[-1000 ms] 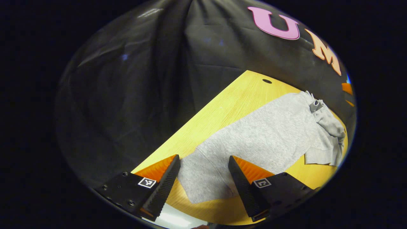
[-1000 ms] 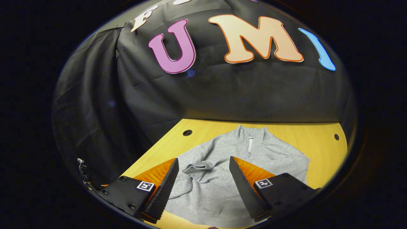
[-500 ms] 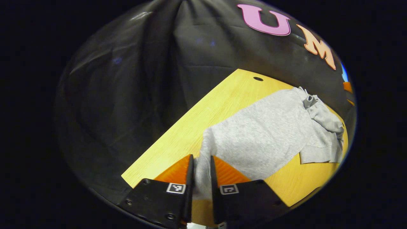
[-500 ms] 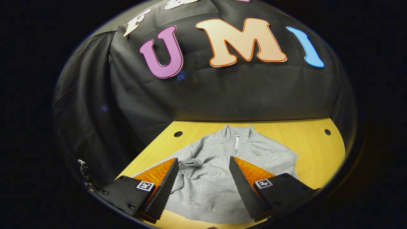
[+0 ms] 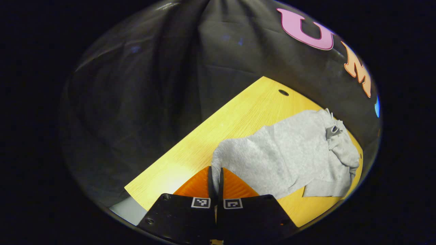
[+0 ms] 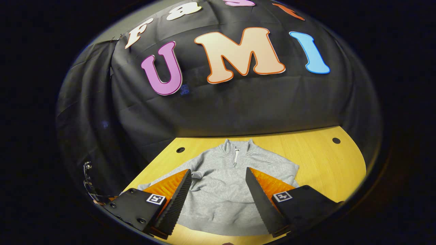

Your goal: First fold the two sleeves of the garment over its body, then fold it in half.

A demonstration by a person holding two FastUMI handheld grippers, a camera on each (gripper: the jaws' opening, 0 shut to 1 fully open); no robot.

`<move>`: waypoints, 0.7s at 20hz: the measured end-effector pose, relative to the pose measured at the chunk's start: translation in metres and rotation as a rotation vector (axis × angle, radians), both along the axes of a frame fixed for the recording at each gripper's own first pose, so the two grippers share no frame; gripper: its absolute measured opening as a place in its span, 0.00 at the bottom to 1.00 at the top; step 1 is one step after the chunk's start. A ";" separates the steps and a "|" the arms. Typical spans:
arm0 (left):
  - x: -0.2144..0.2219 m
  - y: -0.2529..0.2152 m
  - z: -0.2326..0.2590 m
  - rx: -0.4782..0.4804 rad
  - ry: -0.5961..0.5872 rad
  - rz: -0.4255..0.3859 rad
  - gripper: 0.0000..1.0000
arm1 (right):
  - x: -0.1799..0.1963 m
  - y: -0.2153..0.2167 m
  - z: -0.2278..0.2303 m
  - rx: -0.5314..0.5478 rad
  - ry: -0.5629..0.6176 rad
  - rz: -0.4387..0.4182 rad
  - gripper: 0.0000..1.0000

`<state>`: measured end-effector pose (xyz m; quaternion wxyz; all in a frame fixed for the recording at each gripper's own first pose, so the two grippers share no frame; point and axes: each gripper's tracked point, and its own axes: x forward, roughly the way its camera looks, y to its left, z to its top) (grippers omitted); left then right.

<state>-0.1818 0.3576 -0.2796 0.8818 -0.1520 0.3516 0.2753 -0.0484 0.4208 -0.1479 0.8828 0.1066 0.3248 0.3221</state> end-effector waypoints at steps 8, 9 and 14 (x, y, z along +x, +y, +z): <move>0.090 -0.020 0.082 0.081 -0.160 -0.057 0.00 | 0.007 -0.068 -0.006 -0.021 -0.021 -0.044 0.96; 0.102 -0.026 0.091 0.089 -0.179 -0.071 0.00 | 0.009 -0.077 -0.005 -0.027 -0.027 -0.049 0.98; 0.161 -0.066 0.130 0.099 -0.263 -0.150 0.00 | 0.015 -0.120 -0.008 -0.052 -0.032 -0.090 0.98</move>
